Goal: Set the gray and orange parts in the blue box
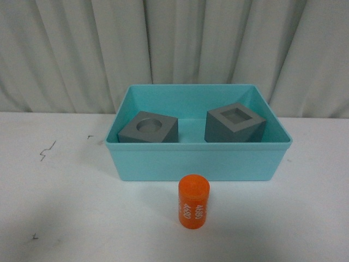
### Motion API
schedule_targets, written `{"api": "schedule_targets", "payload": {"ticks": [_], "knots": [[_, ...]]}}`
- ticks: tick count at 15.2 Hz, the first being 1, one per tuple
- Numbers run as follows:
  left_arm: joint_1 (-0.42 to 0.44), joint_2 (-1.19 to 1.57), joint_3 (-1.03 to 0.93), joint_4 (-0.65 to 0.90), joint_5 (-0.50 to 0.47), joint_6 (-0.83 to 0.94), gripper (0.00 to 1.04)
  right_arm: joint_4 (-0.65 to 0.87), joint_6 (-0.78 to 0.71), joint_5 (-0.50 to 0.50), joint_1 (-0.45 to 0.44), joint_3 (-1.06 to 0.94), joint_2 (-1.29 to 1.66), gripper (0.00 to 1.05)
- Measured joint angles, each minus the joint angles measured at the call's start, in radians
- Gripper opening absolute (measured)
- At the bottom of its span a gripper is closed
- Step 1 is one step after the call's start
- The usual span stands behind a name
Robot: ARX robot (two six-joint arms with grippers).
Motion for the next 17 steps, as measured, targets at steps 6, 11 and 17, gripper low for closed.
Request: {"api": "schedule_targets", "payload": {"ticks": [6,11,17], "knots": [[0.0,-0.211,0.006,-0.206,-0.001,0.0,0.02,-0.001,0.0,0.0,0.0,0.0,0.0,0.98],[0.001,-0.211,0.001,-0.223,0.0,0.0,0.34,0.0,0.0,0.0,0.0,0.0,0.0,0.98],[0.001,-0.211,0.001,-0.223,0.0,0.002,1.0,0.0,0.0,0.0,0.0,0.0,0.0,0.98]]}}
